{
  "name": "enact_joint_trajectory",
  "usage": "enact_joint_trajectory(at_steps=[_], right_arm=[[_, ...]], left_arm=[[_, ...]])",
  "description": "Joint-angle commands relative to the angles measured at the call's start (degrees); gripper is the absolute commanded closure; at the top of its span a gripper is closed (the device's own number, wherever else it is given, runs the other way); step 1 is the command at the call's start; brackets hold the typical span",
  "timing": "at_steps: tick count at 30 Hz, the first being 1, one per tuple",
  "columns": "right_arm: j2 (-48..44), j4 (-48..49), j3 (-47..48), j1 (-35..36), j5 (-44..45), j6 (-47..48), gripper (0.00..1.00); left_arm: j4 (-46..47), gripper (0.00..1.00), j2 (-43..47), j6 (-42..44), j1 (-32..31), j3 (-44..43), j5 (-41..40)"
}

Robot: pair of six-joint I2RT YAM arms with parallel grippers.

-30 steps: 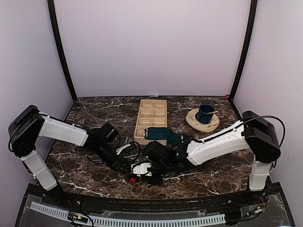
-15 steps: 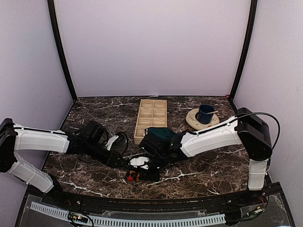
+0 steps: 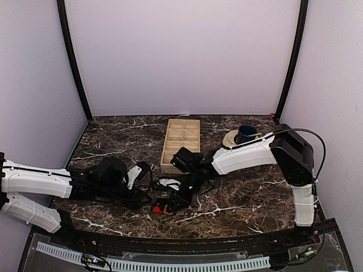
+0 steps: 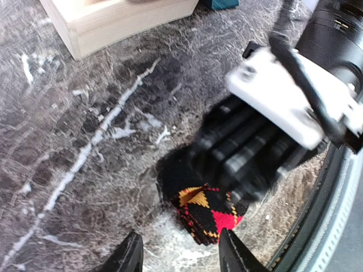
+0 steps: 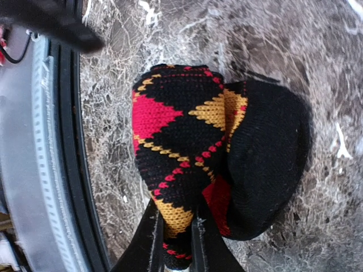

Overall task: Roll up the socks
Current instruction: Roll the sock at the center of the board.

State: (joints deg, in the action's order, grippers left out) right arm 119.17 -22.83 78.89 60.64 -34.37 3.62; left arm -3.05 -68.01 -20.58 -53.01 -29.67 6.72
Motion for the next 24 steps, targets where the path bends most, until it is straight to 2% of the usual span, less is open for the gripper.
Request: enact_joint_trajectory(at_steps=[1,9,17,24], right_arm=[[3.0,-2.7,0.1,-2.6,-6.5,-4.2,0.96],[5.7,-0.9,-0.3,-5.1,-13.5,-8.5,0.95],[7.3,1.5,-0.8,-6.5,-17.6,-12.7,0.93],[8.2,4.1,-2.5,-7.7,-19.4,-16.8,0.91]], left_arm=[[0.6,0.52,2.4,3.4,-3.5,0.0,-8.5],[-0.5,0.52,1.6,10.4,-10.8,-2.8,-15.8],[-2.7,0.52,-5.8,19.7,-19.2,-9.1,-20.4],[-3.4,0.53,-8.9,24.6,-21.8,-10.3,-22.5]])
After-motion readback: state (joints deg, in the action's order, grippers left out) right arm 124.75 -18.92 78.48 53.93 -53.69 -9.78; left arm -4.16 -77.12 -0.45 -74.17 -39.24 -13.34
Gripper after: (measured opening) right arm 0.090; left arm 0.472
